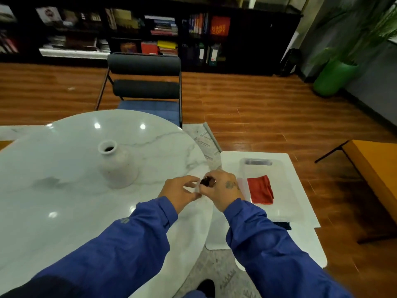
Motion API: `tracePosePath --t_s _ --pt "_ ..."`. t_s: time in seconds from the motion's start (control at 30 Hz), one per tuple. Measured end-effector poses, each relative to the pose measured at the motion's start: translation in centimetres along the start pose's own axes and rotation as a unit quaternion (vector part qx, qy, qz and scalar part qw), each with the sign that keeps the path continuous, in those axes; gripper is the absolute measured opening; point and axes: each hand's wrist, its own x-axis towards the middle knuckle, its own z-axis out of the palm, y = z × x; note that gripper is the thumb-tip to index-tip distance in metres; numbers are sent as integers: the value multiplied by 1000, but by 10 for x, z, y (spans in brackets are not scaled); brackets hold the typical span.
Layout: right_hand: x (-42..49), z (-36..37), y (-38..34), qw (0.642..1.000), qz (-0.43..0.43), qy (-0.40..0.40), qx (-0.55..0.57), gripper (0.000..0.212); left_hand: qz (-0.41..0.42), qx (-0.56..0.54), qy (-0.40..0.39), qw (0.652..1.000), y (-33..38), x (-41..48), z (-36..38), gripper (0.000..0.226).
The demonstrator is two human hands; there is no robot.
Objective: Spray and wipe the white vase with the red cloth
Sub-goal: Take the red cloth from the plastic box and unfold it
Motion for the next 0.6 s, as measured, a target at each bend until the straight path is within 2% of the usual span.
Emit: tracePosePath --t_s 0.2,0.43,0.53,0.6 --pt "-7 37 -16 998 5 -59 -26 21 -20 11 13 1000 -28 -17 -15 37" --pt "-15 47 -24 996 4 -73 -42 24 -9 54 -6 998 -34 -26 -26 33" --pt "-18 36 -18 995 0 -96 -10 36 5 78 -27 997 -25 -20 -42 37" --pt "-17 26 -11 994 6 -109 -8 43 15 87 -14 996 -11 -13 -55 37"
